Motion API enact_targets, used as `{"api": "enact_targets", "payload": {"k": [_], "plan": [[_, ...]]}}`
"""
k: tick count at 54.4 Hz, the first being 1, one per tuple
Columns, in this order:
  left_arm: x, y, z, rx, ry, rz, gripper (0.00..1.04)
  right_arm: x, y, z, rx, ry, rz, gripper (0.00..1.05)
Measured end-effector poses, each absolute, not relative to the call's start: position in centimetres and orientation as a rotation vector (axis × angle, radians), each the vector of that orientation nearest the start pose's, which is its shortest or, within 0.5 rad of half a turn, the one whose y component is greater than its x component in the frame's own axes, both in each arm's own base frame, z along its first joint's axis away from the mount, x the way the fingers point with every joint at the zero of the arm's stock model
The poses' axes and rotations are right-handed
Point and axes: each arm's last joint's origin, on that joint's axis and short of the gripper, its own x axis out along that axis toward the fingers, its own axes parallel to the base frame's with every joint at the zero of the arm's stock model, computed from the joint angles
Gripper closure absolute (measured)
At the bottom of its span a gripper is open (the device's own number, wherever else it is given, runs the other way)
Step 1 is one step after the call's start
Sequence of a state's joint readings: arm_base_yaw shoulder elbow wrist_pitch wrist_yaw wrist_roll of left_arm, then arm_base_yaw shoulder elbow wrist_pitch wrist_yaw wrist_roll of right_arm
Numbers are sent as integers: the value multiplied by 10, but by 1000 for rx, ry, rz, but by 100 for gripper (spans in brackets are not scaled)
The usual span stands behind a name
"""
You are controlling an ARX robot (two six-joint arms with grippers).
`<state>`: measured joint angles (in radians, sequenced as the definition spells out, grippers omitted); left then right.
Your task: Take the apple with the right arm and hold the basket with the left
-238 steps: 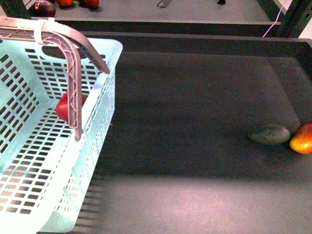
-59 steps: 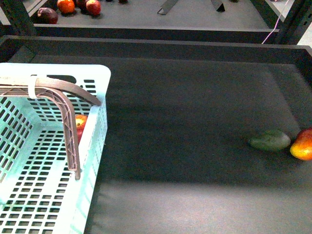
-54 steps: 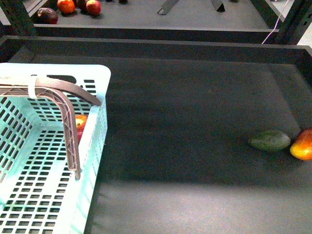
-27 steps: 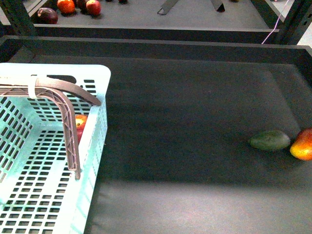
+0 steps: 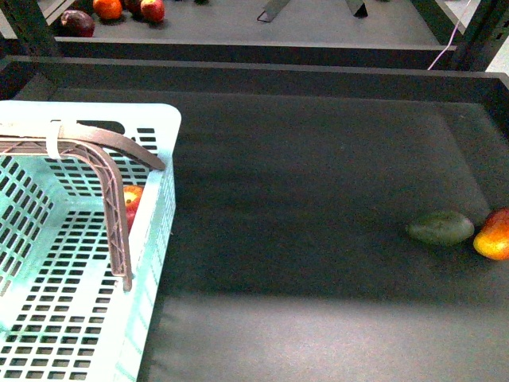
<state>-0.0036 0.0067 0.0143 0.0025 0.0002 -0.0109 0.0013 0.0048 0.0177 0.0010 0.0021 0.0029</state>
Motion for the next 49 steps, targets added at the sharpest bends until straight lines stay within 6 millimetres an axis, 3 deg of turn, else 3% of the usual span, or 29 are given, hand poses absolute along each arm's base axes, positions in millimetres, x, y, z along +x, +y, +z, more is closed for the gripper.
{"api": "enact_targets", "payload": {"k": [29,49], "plan": [[97,0,168,-11,-10,-4,101,97,0,169,3,-14,-1,9],[97,0,168,-11,-10,-4,42,97,0,169,3,-14,-1,9]]}}
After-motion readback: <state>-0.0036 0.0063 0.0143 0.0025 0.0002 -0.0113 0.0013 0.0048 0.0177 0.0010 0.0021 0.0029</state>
